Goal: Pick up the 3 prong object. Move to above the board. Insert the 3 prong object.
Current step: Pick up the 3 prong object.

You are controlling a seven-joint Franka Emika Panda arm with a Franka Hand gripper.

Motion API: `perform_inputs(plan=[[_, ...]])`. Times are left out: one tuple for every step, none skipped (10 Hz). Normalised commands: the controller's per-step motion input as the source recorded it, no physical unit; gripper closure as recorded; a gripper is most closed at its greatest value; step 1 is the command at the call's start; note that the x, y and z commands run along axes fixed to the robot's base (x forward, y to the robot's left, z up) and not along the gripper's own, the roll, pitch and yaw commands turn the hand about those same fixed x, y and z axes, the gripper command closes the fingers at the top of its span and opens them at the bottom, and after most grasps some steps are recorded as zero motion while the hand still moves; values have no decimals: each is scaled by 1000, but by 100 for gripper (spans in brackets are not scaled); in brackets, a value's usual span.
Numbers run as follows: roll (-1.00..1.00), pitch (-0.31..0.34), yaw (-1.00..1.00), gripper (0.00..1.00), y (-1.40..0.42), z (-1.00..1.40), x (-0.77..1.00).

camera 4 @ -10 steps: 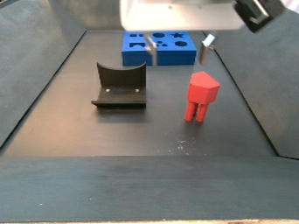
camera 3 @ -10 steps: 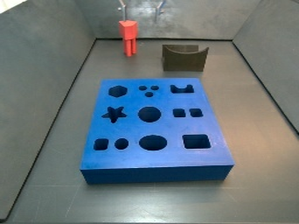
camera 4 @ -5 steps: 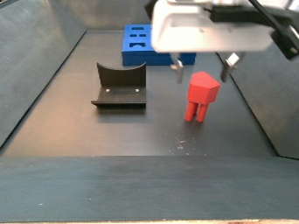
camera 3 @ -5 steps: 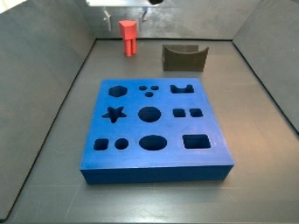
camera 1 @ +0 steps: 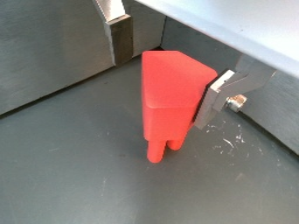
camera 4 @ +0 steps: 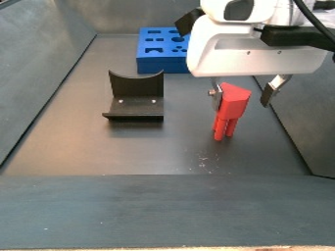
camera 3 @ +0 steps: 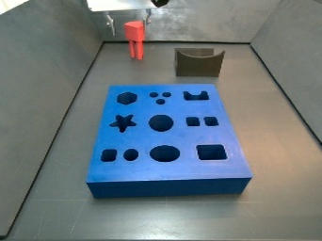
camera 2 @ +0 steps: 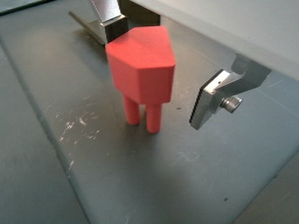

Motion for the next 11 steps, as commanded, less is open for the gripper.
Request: perform_inputs(plan=[[0,0,0,100,0,0,0],[0,0,0,100,0,0,0],[0,0,0,100,0,0,0],[0,0,0,100,0,0,0],[0,0,0,100,0,0,0],[0,0,0,100,0,0,0],[0,0,0,100,0,0,0],[0,0,0,100,0,0,0],[0,0,0,100,0,0,0],[0,0,0,100,0,0,0],[0,0,0,100,0,0,0]])
